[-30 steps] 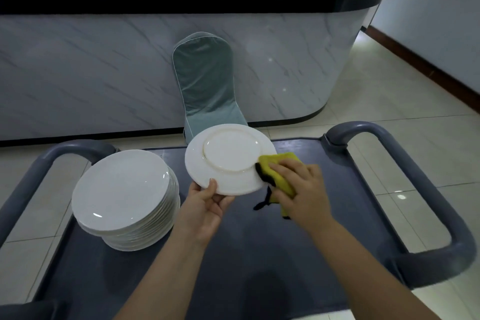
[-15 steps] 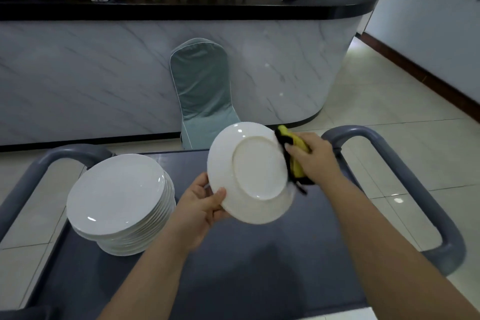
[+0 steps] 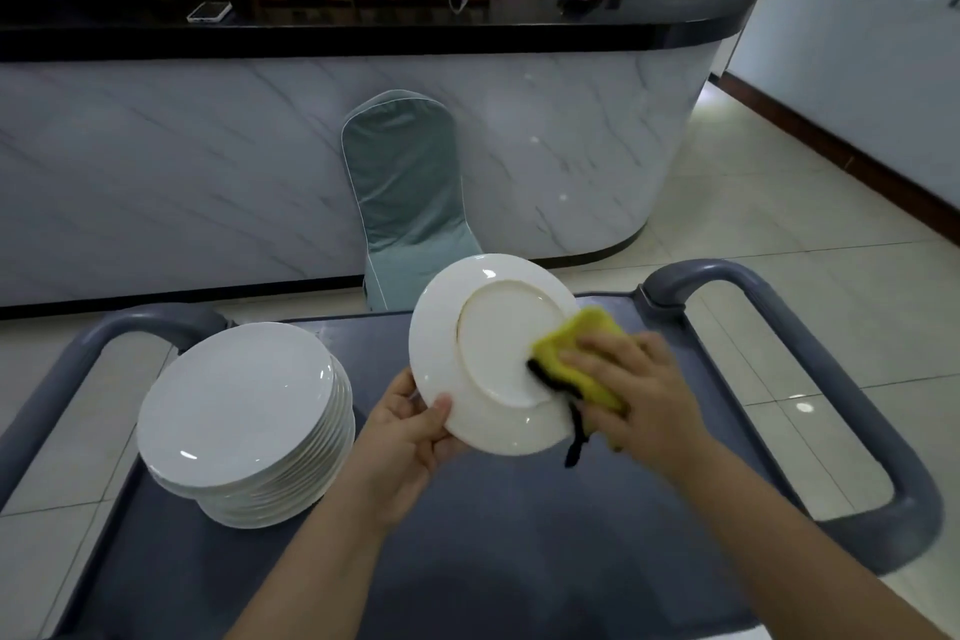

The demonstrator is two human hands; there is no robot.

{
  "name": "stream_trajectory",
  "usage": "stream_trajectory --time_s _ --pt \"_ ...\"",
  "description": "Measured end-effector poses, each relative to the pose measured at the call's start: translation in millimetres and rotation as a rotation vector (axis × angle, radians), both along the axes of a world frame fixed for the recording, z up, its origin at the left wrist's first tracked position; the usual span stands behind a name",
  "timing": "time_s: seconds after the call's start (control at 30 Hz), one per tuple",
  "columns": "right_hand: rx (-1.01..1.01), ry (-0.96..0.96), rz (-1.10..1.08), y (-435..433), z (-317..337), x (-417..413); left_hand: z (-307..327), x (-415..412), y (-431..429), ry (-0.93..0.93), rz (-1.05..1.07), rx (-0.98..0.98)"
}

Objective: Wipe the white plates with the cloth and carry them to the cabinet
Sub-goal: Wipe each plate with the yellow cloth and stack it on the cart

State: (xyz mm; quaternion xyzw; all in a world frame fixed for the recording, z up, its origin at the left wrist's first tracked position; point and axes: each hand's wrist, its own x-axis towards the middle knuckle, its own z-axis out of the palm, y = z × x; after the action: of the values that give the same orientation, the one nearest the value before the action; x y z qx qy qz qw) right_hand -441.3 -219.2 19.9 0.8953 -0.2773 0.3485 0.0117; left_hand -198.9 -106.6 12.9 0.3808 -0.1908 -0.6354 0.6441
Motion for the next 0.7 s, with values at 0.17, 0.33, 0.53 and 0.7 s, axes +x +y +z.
stream_trajectory --time_s 0.17,0.33,0.53,0.7 --pt "0.097 -0.165 -0.195 -21 31 60 5 -5 -9 -0.153 -0.042 -0.029" --pt "0.052 0.007 0.105 13 -12 45 13 17 -17 -0.078 0.076 -0.039" --pt "0.328 -0.326 -0.367 -18 0 39 13 9 -21 -0.201 -0.030 -0.028" --pt "0.128 -0.111 -0.047 18 -20 53 8 0 -36 -0.200 -0.051 0.015"
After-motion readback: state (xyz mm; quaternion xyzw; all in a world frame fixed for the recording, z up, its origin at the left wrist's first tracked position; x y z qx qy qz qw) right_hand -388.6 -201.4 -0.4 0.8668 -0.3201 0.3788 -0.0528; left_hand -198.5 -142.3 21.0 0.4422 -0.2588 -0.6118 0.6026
